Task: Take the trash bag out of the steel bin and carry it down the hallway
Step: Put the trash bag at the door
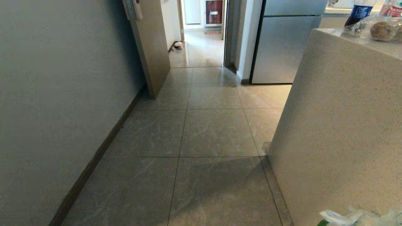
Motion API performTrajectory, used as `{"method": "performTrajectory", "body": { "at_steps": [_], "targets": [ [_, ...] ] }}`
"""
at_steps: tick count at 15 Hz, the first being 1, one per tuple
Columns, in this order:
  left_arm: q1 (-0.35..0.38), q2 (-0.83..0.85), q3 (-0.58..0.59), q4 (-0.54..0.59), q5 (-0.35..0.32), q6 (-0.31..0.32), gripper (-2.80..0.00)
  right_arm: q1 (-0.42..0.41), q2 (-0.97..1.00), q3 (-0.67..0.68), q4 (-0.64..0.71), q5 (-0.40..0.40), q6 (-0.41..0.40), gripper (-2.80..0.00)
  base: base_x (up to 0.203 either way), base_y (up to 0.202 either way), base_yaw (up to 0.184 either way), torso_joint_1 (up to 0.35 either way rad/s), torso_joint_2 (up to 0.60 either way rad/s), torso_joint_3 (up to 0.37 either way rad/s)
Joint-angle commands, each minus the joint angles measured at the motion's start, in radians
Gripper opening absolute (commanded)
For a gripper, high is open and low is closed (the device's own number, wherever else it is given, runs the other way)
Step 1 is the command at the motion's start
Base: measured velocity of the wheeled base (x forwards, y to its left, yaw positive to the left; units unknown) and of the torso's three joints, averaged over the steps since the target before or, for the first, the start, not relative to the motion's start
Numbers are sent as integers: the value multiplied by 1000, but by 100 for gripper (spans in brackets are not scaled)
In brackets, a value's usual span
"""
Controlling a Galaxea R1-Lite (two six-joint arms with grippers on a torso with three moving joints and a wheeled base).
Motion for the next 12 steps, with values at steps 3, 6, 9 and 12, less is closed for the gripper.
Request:
{"method": "performTrajectory", "body": {
  "at_steps": [3, 6, 9, 12],
  "targets": [
    [0, 1, 0, 0, 0, 0, -280, 0, -39, 0, 0, 0, -2, -280, 190, 0, 0, 2, 5, 3],
    [0, 1, 0, 0, 0, 0, -280, 0, -39, 0, 0, 0, 0, -280, 189, 0, 1, 2, 0, 2],
    [0, 1, 0, 0, 0, 0, -280, 0, -39, 0, 0, 0, 0, -280, 189, 0, 1, 2, 3, 3],
    [0, 1, 0, 0, 0, 0, -280, 0, -39, 0, 0, 0, -1, -280, 192, 0, -1, 2, -1, 0]
  ]
}}
